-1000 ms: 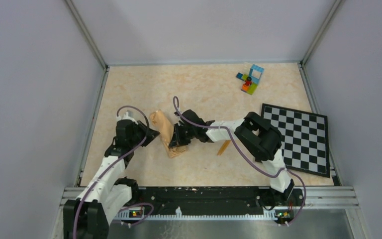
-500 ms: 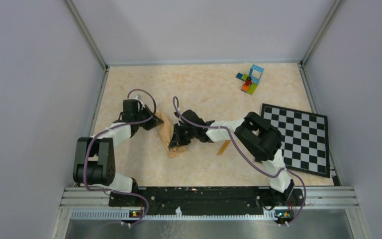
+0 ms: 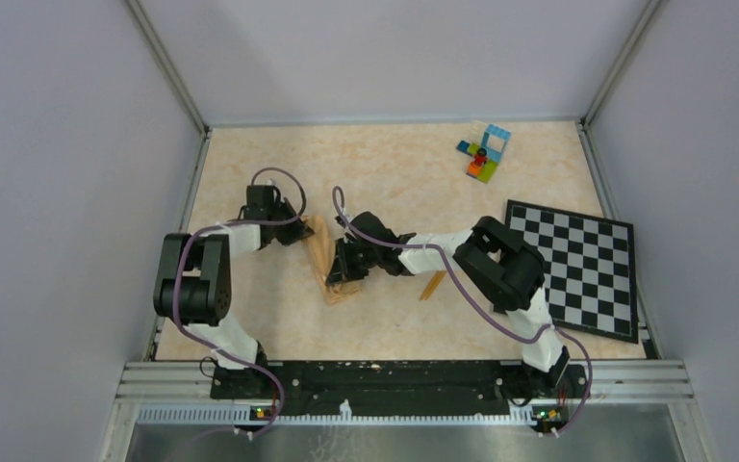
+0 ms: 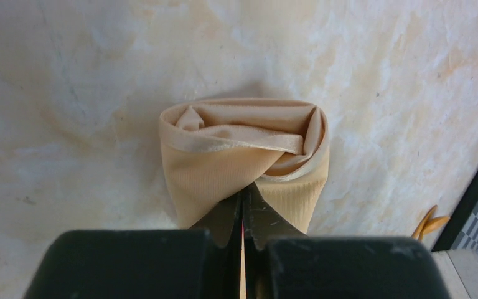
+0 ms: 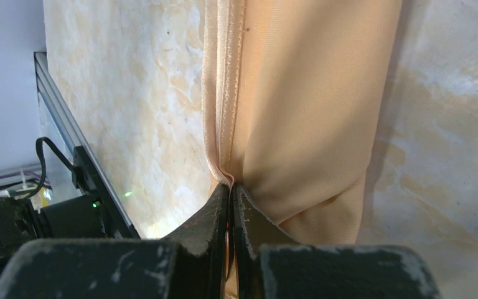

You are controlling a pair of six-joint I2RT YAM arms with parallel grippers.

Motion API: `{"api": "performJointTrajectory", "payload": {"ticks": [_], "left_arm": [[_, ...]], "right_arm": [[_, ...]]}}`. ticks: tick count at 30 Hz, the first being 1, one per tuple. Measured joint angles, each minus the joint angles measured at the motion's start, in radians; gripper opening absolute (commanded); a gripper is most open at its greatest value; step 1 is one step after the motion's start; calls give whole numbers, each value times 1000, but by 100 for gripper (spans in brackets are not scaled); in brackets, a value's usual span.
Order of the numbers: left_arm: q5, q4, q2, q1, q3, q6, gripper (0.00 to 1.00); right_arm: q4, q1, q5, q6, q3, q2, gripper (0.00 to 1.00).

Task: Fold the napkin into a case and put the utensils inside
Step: Smooth out the smaller rectangle-folded napkin at the center of the board.

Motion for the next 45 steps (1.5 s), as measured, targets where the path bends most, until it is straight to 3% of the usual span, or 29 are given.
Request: {"api": "performJointTrajectory", "payload": {"ticks": [7, 11, 20, 28, 32, 40, 44, 45], "left_arm": [[-3, 11, 56, 2, 62, 61, 0], [-7, 44, 57, 11, 54, 91, 0], [-6, 68, 55, 18, 46, 126, 0], [-3, 76, 55, 21, 42, 130, 0], [2, 75, 54, 27, 40, 127, 0], [30, 82, 48, 60, 22, 101, 0], [40, 82, 47, 63, 21, 100, 0], [44, 79, 45, 63, 20, 101, 4]], "right_arm": [[-35, -2, -17, -96, 0, -30, 34], [-88, -18, -62, -147, 9, -63, 41], [-128, -93, -129, -174, 315, 50, 30], [-103, -96, -176, -108, 450, 259, 16], [-31, -97, -220, -64, 384, 267, 15], [108, -65, -288, -47, 21, 82, 16], [113, -57, -296, -90, -26, 50, 20], [102, -57, -293, -107, -30, 41, 20]]}}
